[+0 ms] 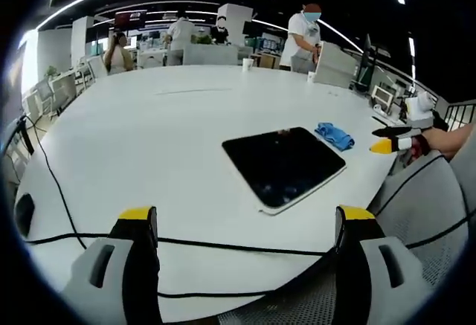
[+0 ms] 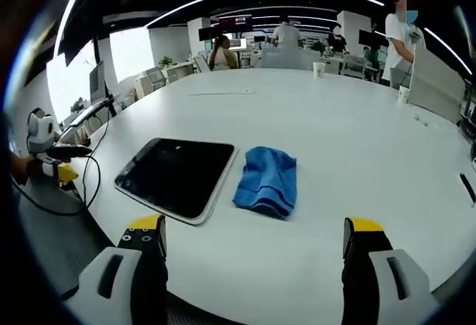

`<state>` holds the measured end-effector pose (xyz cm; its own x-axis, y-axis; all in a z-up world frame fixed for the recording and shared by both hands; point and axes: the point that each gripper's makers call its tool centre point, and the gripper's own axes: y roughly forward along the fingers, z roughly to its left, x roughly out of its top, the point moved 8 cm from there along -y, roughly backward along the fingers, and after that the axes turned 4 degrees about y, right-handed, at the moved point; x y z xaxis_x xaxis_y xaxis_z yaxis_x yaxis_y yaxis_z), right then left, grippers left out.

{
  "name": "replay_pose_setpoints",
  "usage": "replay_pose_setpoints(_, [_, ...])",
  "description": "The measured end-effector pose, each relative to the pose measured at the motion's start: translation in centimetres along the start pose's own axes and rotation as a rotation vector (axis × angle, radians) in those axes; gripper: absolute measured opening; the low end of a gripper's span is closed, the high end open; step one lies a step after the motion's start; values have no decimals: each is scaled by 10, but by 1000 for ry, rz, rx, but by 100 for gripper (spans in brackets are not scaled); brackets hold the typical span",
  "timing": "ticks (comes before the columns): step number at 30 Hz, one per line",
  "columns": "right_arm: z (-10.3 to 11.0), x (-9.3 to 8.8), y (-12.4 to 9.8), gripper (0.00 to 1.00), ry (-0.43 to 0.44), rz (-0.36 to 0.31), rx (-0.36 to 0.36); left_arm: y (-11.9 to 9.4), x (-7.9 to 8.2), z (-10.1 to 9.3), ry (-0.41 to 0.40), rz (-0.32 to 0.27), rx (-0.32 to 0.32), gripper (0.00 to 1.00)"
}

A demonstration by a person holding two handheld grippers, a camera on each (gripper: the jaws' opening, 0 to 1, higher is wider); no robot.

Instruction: Wipe the mirror surface with the cleaning cloth until all visible marks leave the cleaned area.

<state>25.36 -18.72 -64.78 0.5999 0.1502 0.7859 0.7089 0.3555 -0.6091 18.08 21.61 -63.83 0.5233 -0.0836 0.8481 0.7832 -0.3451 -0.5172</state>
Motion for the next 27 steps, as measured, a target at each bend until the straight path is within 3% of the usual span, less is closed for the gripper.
replay_pose_setpoints(6, [-2, -3, -1, 98, 10, 16, -17, 0, 1, -3, 16, 6, -4, 99])
replay_pose_setpoints(9, [-1, -3, -1, 98, 5, 19, -13, -2, 5, 1, -29, -15, 1, 99])
replay_pose_setpoints(12, [0, -4, -1, 98, -7, 23, -11, -2, 9, 4, -17, -35, 22, 99])
replay_pose_setpoints(19, [-1, -3, -2, 98, -8, 22, -16, 0, 17, -4, -1, -33, 3, 99])
replay_pose_setpoints(27, [0, -5, 0, 98, -9, 36, -12, 5, 15, -4, -17, -33, 0, 99])
